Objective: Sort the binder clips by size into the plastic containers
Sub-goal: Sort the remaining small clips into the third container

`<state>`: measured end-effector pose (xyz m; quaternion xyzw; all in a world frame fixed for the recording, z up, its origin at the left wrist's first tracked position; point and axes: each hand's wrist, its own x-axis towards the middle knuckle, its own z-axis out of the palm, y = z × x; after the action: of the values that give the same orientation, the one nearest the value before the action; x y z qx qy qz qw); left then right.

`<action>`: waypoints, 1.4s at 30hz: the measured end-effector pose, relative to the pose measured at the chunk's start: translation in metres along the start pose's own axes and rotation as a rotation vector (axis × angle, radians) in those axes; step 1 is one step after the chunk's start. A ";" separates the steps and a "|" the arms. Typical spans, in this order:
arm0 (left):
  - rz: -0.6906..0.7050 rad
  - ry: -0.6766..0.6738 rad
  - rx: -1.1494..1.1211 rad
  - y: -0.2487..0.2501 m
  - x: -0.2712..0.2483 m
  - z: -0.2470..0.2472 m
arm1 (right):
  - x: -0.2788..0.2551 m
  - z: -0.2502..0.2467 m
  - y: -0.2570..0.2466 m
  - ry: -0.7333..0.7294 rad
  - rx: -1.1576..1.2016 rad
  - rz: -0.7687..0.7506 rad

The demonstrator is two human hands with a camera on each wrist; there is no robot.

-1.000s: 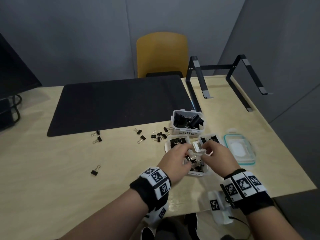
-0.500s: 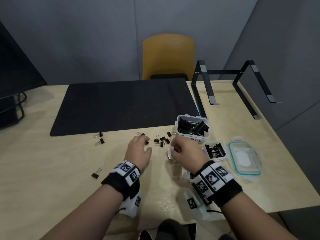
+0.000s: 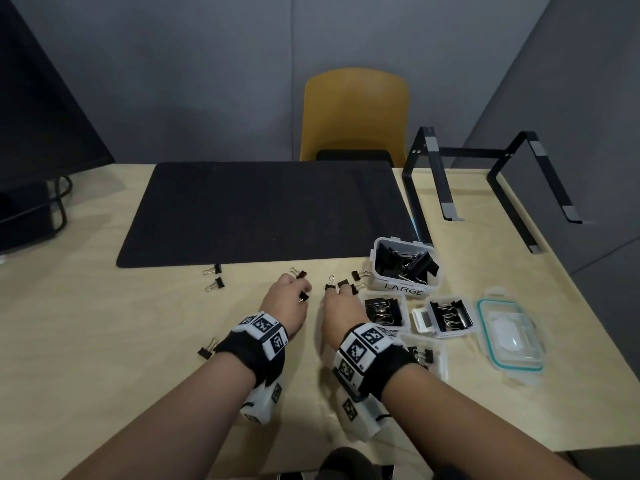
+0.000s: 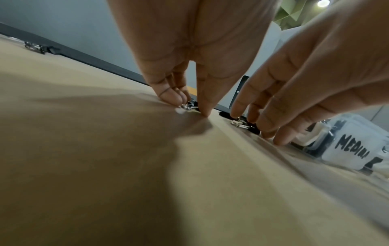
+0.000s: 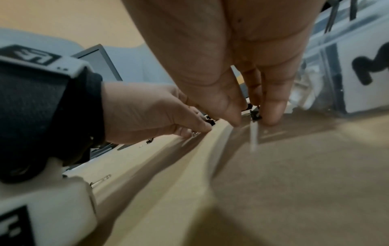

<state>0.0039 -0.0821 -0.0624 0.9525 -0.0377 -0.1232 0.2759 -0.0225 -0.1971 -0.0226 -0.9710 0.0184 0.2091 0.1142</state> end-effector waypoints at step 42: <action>0.254 -0.123 -0.394 0.122 -0.063 0.033 | -0.074 -0.048 0.134 0.199 0.299 0.240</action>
<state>-0.0657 -0.1937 -0.0105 0.8587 -0.1491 -0.1501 0.4667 -0.0818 -0.3392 0.0221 -0.9500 0.1758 0.1193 0.2286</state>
